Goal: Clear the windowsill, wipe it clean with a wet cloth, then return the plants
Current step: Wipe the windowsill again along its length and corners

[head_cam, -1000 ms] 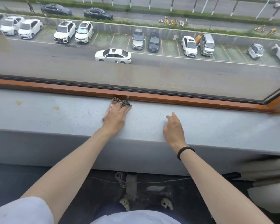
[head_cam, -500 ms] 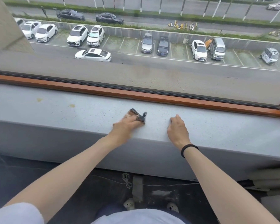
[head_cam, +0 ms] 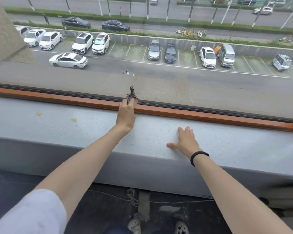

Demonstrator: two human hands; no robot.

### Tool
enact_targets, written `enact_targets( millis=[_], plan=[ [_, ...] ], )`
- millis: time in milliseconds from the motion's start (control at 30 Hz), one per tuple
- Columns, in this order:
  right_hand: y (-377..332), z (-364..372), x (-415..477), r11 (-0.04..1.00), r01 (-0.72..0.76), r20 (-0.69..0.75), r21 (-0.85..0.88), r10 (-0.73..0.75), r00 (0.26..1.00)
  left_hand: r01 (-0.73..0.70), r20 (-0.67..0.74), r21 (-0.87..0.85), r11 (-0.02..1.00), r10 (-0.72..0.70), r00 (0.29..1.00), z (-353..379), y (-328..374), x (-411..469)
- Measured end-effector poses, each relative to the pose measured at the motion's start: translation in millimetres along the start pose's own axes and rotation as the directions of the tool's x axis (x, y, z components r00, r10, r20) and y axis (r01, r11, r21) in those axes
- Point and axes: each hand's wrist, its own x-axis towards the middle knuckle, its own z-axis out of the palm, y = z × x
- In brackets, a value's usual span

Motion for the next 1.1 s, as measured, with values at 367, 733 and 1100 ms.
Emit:
enact_targets(
  millis=[367,733,1100],
  plan=[
    [1.8,11.5,6.8,0.999,0.003,-0.023,0.034,-0.003,1.0,-0.29,0.187,0.15,0.945,0.26,0.947,44.2,19.7,8.4],
    [1.6,9.4,6.3,1.0,0.0,-0.021,0.028,0.001,1.0,-0.398,0.191,0.079,0.914,0.378,0.906,37.5,2.9,10.5],
    [5.0,12.5,5.0,0.997,-0.017,-0.053,0.082,0.022,0.998,-0.315,0.123,0.206,0.927,0.294,0.948,57.6,20.8,14.5]
  ],
)
